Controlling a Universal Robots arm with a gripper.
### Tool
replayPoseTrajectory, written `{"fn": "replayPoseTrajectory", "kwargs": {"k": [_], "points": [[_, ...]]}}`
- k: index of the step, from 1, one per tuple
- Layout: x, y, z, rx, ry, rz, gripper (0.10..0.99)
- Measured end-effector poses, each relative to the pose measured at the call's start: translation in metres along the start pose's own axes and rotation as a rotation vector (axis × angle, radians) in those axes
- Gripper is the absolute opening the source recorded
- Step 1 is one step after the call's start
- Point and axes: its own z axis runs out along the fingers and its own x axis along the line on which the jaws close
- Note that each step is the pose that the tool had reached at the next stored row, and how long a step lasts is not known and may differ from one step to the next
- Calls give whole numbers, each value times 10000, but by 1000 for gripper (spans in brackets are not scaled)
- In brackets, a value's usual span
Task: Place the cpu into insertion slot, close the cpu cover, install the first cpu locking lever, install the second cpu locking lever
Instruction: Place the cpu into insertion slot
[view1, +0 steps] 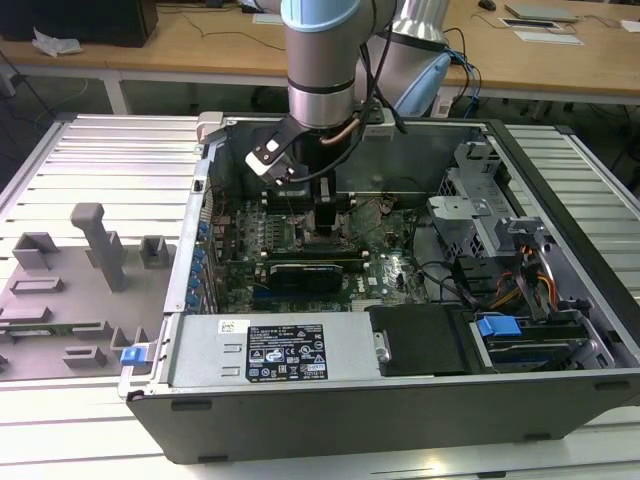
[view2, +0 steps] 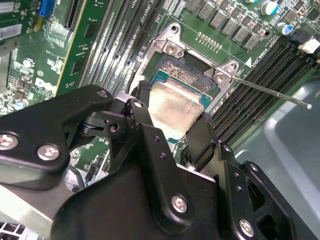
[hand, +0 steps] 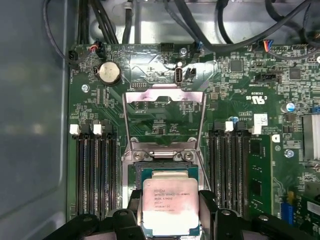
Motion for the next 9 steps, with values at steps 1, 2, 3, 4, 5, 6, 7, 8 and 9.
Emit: {"fn": "replayPoseTrajectory", "kwargs": {"k": [1,2,3,4,5,6,7,8,9], "points": [[4,-4,19,0,0,0,541],[5,-6,31,0,-1,0,541],[8,-10,50,1,0,0,541],[10,-11,63,1,-1,-1,541],[12,-13,73,0,0,-1,541],[14,-15,88,1,1,-1,541],[17,-16,102,3,0,-1,541],[19,-17,113,4,0,0,541],[23,-18,125,4,0,0,541]]}}
